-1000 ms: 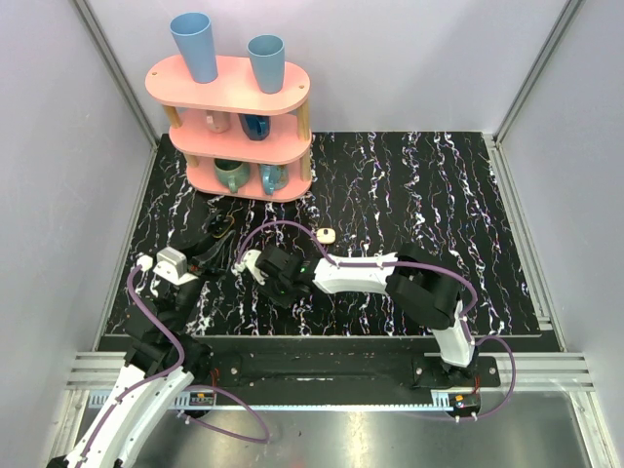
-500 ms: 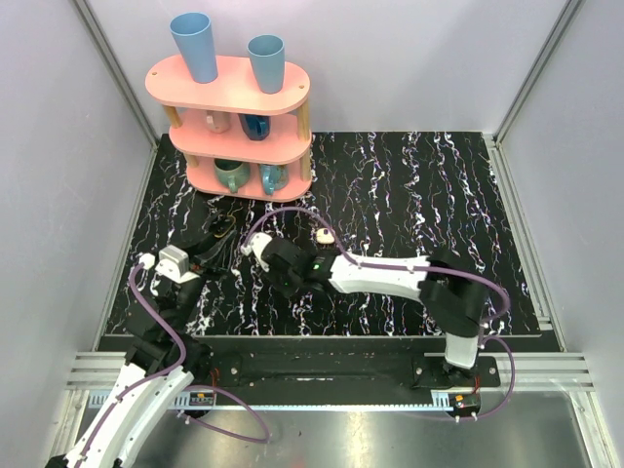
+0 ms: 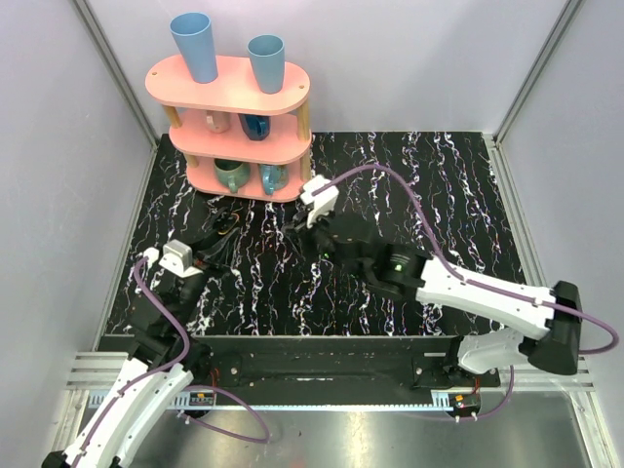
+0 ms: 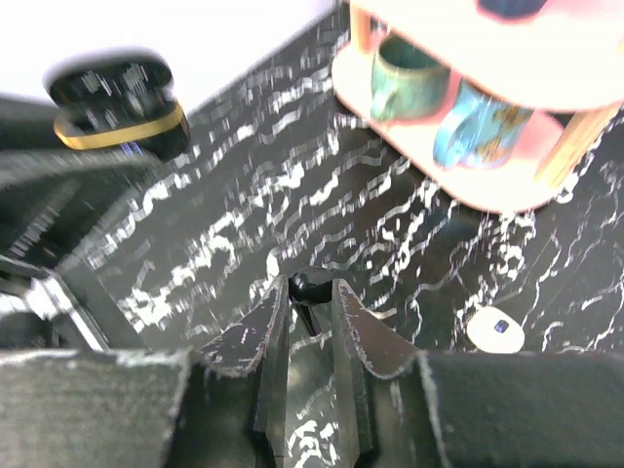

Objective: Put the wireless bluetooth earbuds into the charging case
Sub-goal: Insert the left earbud into the left side groove of the charging case.

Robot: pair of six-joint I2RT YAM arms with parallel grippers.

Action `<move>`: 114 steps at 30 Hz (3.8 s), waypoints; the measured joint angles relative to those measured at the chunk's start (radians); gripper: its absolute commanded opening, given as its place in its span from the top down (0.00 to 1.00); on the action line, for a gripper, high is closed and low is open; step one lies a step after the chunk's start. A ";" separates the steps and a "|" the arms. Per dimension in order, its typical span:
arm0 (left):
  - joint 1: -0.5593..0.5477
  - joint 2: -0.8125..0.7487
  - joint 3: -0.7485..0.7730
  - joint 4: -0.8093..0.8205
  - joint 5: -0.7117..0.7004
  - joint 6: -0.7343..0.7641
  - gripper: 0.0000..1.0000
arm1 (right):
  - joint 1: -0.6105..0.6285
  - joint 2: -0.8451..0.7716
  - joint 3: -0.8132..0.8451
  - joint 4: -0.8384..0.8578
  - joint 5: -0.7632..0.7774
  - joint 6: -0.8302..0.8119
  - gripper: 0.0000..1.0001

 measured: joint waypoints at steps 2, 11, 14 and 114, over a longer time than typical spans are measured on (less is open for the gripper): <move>0.000 0.006 0.000 0.016 0.001 -0.006 1.00 | 0.000 -0.053 -0.003 0.049 0.023 0.005 0.80; 0.000 0.061 -0.023 0.171 0.068 -0.038 1.00 | 0.000 -0.081 -0.011 0.335 0.033 0.011 0.81; 0.000 0.073 -0.049 0.221 0.092 -0.051 1.00 | 0.000 -0.050 -0.012 0.410 0.018 0.020 0.81; 0.001 0.098 -0.113 0.438 0.120 -0.121 1.00 | 0.060 0.204 -0.009 0.774 -0.166 0.050 0.80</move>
